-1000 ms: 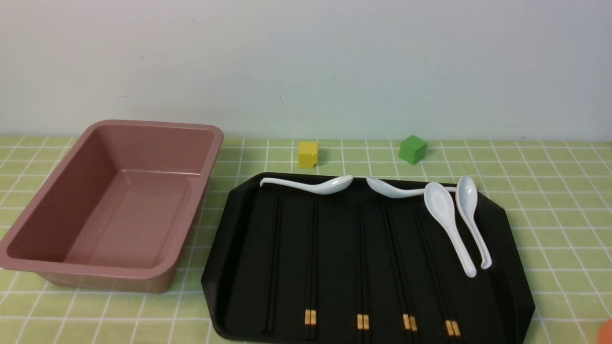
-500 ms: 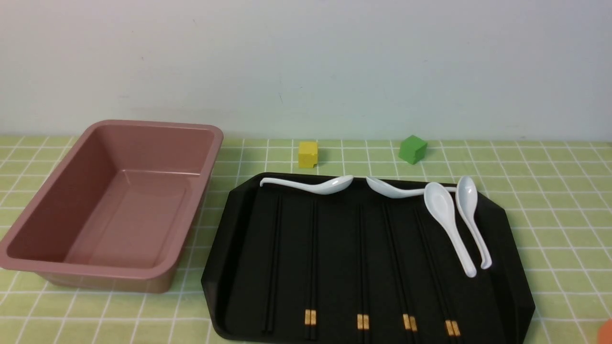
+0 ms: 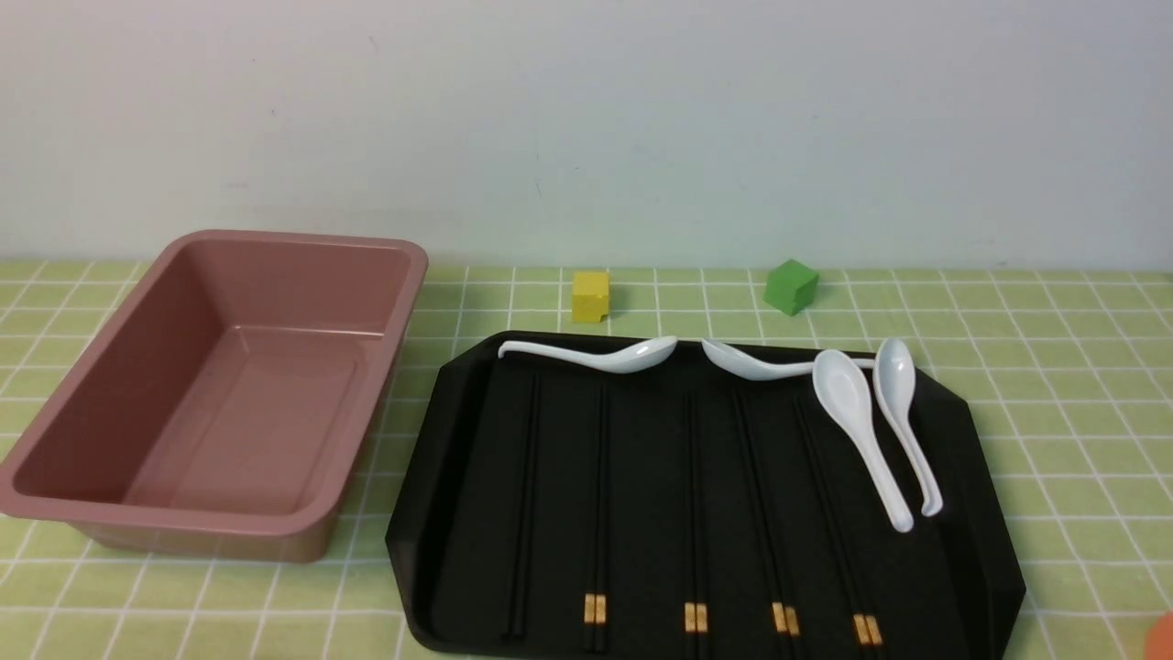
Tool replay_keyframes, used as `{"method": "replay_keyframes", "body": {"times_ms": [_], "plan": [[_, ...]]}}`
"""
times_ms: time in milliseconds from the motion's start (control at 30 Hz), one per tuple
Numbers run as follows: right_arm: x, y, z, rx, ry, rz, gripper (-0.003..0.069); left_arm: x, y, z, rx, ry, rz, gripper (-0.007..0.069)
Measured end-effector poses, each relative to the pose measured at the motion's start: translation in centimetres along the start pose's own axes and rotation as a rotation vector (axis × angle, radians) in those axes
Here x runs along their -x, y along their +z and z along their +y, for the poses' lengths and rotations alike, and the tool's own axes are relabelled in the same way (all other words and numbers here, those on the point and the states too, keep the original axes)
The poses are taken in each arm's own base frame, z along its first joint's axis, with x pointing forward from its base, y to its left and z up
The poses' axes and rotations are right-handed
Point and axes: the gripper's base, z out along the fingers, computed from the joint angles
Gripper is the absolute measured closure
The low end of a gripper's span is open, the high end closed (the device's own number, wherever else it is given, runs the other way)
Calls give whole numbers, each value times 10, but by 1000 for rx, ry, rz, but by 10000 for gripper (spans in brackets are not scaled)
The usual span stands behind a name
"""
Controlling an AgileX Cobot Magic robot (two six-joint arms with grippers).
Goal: On green tablecloth take chopsticks from black tray and put them in box.
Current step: 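Reach over to the black tray and grasp a pair of chopsticks with the left gripper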
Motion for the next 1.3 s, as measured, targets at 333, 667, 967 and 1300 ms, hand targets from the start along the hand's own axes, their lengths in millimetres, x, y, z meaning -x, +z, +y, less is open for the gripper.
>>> {"method": "replay_keyframes", "body": {"times_ms": [333, 667, 967, 1300], "plan": [[0, 0, 0, 0, 0, 0, 419, 4, -1, -15, -175, -701, 12, 386], [0, 0, 0, 0, 0, 0, 419, 16, -4, -20, -237, -765, -82, 386], [0, 0, 0, 0, 0, 0, 419, 59, -42, -90, -457, -450, -247, 463], [0, 0, 0, 0, 0, 0, 419, 47, 50, -115, 129, -49, 499, 637]]}}
